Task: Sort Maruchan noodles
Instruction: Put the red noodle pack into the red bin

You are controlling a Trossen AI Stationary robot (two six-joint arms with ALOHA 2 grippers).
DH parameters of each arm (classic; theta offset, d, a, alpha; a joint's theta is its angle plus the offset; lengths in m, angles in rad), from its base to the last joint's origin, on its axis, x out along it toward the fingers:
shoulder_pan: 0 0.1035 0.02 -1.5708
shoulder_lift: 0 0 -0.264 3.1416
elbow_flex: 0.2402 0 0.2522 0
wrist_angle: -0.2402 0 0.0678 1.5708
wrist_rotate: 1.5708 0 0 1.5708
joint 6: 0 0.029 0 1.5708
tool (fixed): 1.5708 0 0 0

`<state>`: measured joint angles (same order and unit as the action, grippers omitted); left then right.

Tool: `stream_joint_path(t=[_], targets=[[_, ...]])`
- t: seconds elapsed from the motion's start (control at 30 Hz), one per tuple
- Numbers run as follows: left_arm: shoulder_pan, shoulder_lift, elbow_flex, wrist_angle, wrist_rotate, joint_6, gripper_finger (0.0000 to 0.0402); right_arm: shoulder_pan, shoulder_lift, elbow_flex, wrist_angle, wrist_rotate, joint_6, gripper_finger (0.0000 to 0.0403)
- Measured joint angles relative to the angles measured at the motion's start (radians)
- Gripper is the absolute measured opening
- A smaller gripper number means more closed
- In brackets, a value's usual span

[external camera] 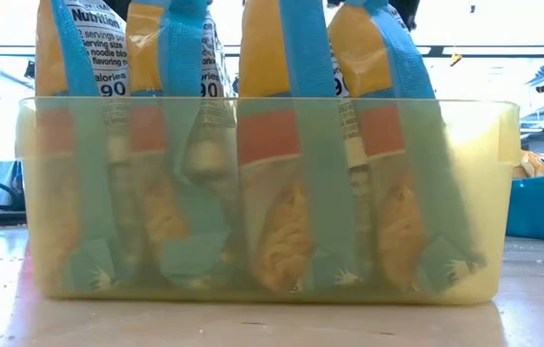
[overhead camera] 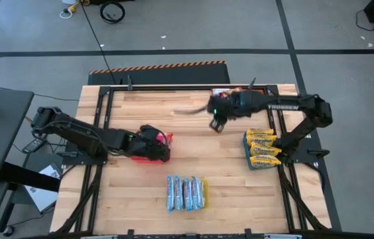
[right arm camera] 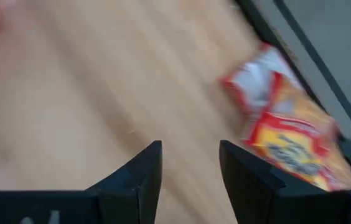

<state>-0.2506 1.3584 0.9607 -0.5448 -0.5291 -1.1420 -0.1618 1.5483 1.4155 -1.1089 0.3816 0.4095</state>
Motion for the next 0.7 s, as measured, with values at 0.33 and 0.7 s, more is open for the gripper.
stream_joint_path(t=[0.33, 0.7], targets=[[0.021, -0.151, 0.0, -0.024, -0.056, 0.108, 0.0236, -0.238, 0.036, -0.122, -0.007, 0.045, -0.451, 0.0257], [0.022, -0.183, 0.0, -0.027, -0.123, 0.133, 0.0236, -0.26, 0.038, -0.541, 0.409, 0.264, -0.907, 0.0269]])
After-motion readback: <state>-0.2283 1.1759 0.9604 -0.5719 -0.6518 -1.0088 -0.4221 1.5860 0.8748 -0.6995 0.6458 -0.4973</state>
